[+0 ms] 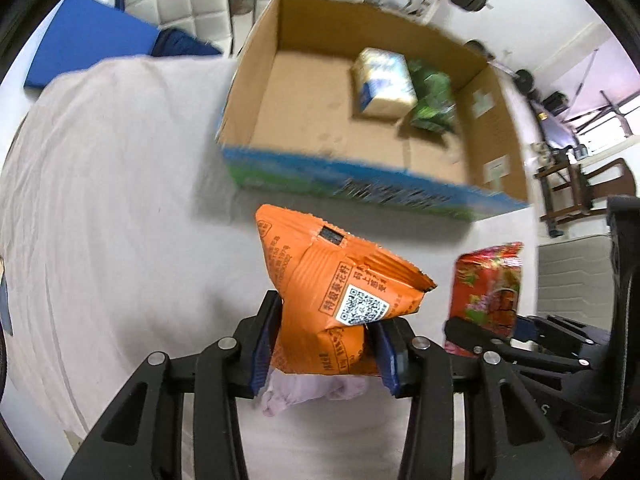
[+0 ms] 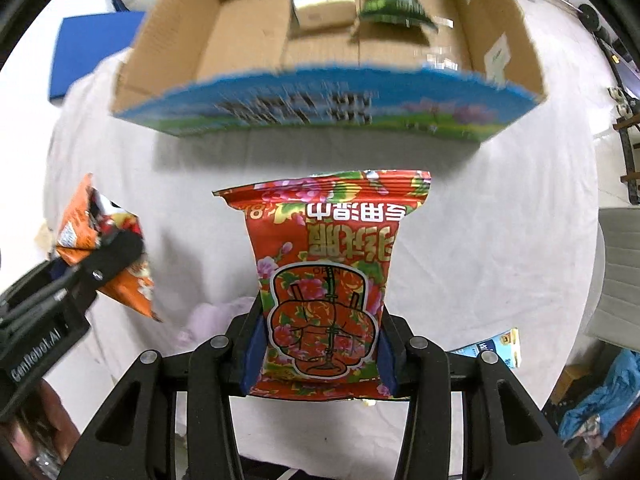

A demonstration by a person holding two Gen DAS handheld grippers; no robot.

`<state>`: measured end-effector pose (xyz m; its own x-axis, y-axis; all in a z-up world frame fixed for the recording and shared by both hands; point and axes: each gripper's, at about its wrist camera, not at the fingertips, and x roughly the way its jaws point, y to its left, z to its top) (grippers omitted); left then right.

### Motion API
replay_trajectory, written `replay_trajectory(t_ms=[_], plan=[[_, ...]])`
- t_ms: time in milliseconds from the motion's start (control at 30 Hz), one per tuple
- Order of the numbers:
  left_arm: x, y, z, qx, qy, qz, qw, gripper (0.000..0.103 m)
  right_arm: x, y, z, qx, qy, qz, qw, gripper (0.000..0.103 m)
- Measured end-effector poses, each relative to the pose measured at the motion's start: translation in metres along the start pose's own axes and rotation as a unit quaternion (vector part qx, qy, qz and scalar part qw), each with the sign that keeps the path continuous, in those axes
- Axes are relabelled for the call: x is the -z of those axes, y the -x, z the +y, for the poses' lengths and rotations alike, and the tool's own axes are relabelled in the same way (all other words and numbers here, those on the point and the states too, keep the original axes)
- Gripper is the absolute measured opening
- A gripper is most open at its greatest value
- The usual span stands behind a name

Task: Organize soft objects
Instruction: 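Carry both bags into the box and open both tools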

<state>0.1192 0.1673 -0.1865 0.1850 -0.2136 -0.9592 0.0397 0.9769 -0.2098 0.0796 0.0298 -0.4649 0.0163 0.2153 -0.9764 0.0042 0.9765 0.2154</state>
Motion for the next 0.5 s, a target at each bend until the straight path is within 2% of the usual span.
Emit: replay_trajectory(t_ms=[100, 267, 433, 500], plan=[[-0.017, 0.018, -0.012, 0.022, -0.005, -0.013, 0.9997, 0.038, -0.003, 0.031, -0.003, -0.016, -0.001, -0.024, 1.000, 0.048], [-0.059, 0.033, -0.027, 0.038, -0.018, -0.038, 0.9984, 0.038, -0.036, 0.081, -0.007, -0.018, -0.003, -0.072, 0.997, 0.048], [-0.112, 0.022, -0.027, 0.031, -0.017, -0.044, 0.9984, 0.038, -0.078, 0.099, -0.022, 0.006, -0.022, -0.097, 0.995, 0.048], [-0.134, 0.013, -0.022, 0.027, -0.013, -0.038, 0.9988, 0.038, -0.101, 0.090, -0.028, 0.021, -0.032, -0.097, 0.995, 0.048]])
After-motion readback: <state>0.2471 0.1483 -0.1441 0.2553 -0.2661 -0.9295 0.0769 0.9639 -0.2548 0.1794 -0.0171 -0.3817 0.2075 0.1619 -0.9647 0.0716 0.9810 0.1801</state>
